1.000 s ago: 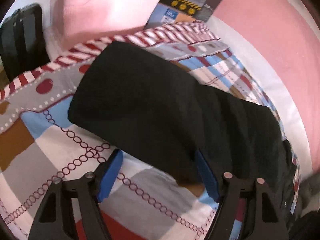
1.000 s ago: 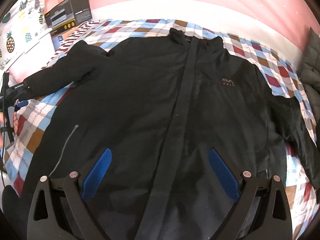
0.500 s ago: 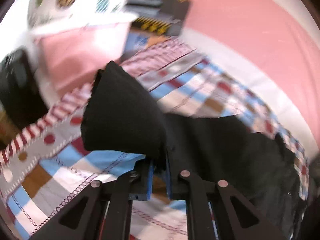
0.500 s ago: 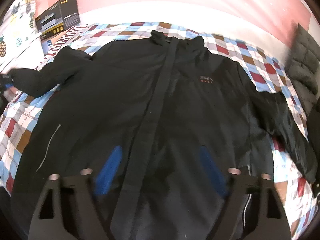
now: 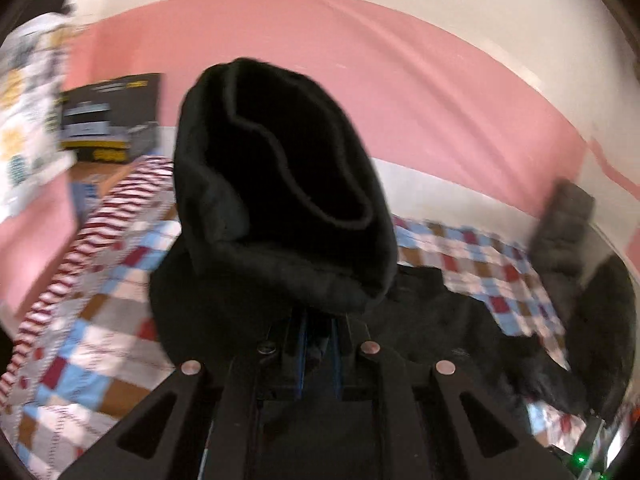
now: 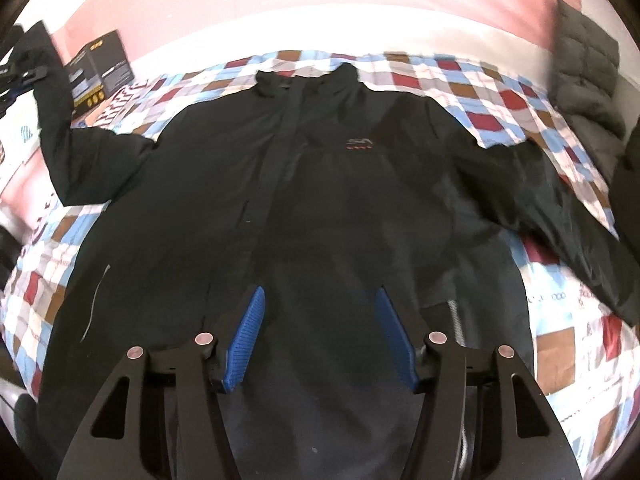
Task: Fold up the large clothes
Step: 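Lift the held sleeve and carry it across the jacket front with left gripper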
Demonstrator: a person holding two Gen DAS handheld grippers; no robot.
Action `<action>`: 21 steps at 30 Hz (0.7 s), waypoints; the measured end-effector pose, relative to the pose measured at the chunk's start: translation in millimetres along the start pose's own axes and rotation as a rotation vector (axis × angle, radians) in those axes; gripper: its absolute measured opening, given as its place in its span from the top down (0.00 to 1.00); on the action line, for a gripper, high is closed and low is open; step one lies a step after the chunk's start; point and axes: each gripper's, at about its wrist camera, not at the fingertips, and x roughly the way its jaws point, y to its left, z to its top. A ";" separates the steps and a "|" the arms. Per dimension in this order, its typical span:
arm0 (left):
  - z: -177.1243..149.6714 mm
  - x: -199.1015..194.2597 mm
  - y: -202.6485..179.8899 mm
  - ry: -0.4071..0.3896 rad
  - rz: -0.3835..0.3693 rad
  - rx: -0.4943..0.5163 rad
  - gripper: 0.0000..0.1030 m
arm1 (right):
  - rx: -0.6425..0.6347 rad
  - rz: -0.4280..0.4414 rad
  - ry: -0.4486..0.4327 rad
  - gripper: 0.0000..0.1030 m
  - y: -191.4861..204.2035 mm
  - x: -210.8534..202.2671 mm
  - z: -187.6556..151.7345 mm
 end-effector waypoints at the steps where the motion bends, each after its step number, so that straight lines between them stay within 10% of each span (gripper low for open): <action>1: -2.7 9.2 -14.8 0.015 -0.026 0.016 0.90 | 0.012 0.005 0.005 0.43 -5.6 0.0 -0.6; 16: -114.8 154.0 -156.3 0.340 -0.236 0.105 0.88 | 0.110 -0.012 0.052 0.43 -59.8 13.2 -14.5; 21: -134.7 167.1 -157.8 0.431 -0.363 0.036 0.39 | 0.135 -0.009 0.074 0.43 -69.7 19.0 -17.6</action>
